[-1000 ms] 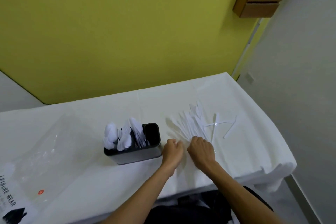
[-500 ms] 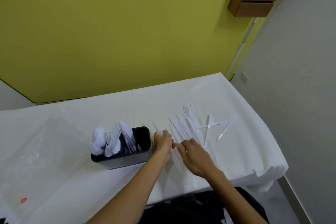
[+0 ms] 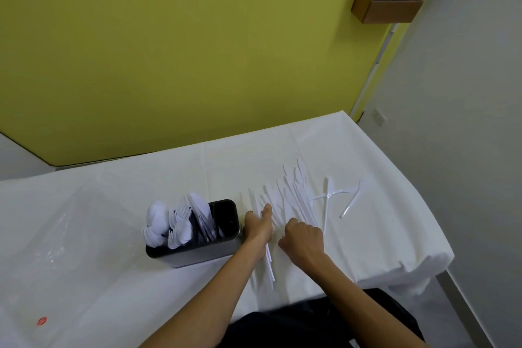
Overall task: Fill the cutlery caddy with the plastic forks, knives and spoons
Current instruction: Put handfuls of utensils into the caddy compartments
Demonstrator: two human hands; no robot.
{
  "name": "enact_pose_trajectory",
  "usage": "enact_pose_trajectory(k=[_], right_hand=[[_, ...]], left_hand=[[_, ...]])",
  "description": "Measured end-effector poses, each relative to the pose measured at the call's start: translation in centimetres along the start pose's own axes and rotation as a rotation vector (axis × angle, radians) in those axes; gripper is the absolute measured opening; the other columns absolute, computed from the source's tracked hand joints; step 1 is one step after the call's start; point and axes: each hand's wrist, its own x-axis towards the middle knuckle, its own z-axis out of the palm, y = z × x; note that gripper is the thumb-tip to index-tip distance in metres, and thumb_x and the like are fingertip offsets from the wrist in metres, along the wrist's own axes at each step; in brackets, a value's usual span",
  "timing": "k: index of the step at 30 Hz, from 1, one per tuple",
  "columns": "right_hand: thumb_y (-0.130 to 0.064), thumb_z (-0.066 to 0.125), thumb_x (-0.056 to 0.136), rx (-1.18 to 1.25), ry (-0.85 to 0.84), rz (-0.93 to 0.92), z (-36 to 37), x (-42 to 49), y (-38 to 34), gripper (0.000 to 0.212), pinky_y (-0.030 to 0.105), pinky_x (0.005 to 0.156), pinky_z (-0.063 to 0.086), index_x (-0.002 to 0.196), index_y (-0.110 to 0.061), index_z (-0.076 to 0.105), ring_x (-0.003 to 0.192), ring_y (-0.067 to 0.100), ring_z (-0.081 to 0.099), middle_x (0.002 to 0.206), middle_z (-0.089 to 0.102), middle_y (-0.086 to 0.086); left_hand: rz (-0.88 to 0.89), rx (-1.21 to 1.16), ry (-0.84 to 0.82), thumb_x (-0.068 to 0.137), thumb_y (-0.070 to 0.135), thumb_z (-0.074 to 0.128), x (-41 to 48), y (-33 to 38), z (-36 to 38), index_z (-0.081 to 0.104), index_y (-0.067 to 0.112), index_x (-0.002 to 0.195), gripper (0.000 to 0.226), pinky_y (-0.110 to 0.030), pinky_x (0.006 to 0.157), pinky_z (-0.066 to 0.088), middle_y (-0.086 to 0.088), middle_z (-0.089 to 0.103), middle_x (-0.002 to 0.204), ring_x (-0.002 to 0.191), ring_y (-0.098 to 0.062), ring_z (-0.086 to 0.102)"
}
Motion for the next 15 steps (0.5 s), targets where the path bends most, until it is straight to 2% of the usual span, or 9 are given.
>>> enact_pose_trajectory(k=[3, 5, 7, 9, 12, 15], right_hand=[[-0.019, 0.05, 0.087, 0.007, -0.031, -0.045, -0.4, 0.2, 0.2, 0.02, 0.025, 0.049, 0.027, 0.07, -0.014, 0.042, 0.048, 0.012, 0.039, 0.059, 0.043, -0.003], [-0.027, 0.049, 0.09, 0.049, -0.039, -0.118, -0.8, 0.1, 0.5, 0.019, 0.027, 0.052, 0.03, 0.078, -0.013, 0.045, 0.052, 0.014, 0.042, 0.063, 0.046, -0.003], [-0.036, 0.047, 0.094, 0.058, -0.032, -0.232, -1.0, -0.3, 0.4, 0.025, 0.03, 0.059, 0.037, 0.096, -0.012, 0.052, 0.062, 0.019, 0.054, 0.075, 0.058, 0.0], [-0.039, 0.045, 0.095, 0.054, -0.011, -0.295, -1.0, -0.8, 0.5, 0.03, 0.033, 0.063, 0.042, 0.107, -0.012, 0.054, 0.075, 0.024, 0.063, 0.088, 0.068, 0.004], [-0.044, 0.045, 0.097, 0.169, -0.02, -0.311, -1.1, -1.0, 1.5, 0.033, 0.035, 0.07, 0.048, 0.105, -0.015, 0.057, 0.083, 0.022, 0.063, 0.093, 0.069, 0.002], [-0.052, 0.046, 0.098, 0.424, 0.051, -0.173, -1.4, -0.2, 3.4, 0.041, 0.034, 0.074, 0.051, 0.092, -0.016, 0.063, 0.082, 0.018, 0.062, 0.089, 0.067, -0.001]], left_hand=[[-0.007, 0.01, -0.031, 0.085, 0.066, 0.057, -0.1, 0.0, 0.0, 0.046, 0.005, 0.135, 0.079, -0.043, 0.089, 0.054, -0.024, 0.061, 0.13, 0.116, -0.041, 0.062], [0.003, 0.04, -0.054, 0.078, 0.073, 0.061, -0.3, 0.5, 0.1, 0.05, 0.006, 0.128, 0.084, -0.039, 0.081, 0.054, -0.018, 0.065, 0.121, 0.11, -0.036, 0.065], [0.02, 0.053, -0.084, 0.078, 0.07, 0.066, -0.4, 0.9, 0.2, 0.051, 0.007, 0.118, 0.076, -0.034, 0.075, 0.054, -0.012, 0.066, 0.112, 0.101, -0.03, 0.067], [0.027, 0.045, -0.096, 0.079, 0.059, 0.069, -0.2, 0.9, 0.4, 0.048, 0.008, 0.115, 0.065, -0.038, 0.081, 0.057, -0.009, 0.065, 0.112, 0.101, -0.029, 0.066], [0.032, 0.037, -0.071, 0.085, 0.041, 0.06, 0.6, 0.9, 0.3, 0.051, 0.006, 0.13, 0.058, -0.039, 0.082, 0.056, -0.009, 0.069, 0.109, 0.099, -0.031, 0.067], [0.035, -0.031, -0.027, 0.1, 0.031, 0.05, 1.1, 0.9, 0.2, 0.038, 0.004, 0.146, 0.055, -0.034, 0.089, 0.048, -0.007, 0.067, 0.108, 0.1, -0.025, 0.061]])
